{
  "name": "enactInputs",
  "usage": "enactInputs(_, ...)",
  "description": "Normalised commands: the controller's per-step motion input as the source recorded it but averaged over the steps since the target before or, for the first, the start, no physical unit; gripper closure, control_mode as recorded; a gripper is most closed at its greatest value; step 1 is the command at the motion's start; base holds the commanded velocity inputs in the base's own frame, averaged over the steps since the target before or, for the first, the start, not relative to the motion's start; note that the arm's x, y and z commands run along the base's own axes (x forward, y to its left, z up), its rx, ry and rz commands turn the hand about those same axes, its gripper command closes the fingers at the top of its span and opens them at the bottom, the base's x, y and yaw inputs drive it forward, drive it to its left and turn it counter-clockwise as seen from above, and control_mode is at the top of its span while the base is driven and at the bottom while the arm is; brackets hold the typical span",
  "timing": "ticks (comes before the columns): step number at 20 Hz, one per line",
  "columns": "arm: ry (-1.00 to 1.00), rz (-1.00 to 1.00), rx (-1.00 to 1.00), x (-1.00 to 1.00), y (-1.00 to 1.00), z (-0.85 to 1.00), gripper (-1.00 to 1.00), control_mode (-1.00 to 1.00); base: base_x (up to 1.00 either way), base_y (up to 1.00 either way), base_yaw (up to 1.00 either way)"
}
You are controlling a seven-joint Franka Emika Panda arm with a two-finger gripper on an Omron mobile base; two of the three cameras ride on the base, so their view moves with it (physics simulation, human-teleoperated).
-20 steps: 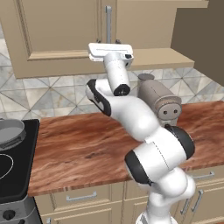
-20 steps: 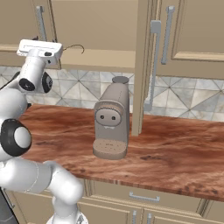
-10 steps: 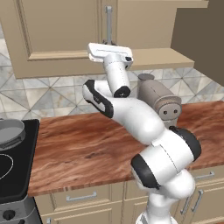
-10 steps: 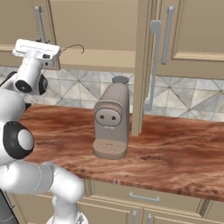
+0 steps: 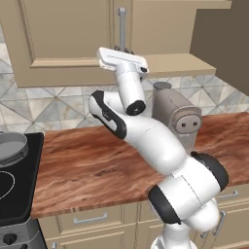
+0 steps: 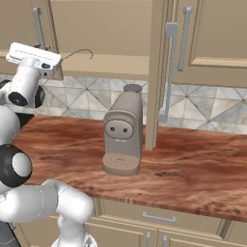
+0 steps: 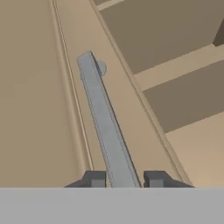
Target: Open the cabinet and move the ladle to the pot. Then close the cabinet.
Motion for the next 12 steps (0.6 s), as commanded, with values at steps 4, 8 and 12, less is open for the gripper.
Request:
enactInputs(4,0.0,0.0,0.0,-0.83,1.0,0.0,1.0,-1.0,0.0,0.0,0.0)
enactInputs(8,0.0,0.0,0.0,-0.87,1.0,0.0,1.0,-1.0,0.0,0.0,0.0)
enactInputs(12,0.0,-0.03,0.0,-0.87,1.0,0.0,1.0,-1.0,0.0,0.0,0.0)
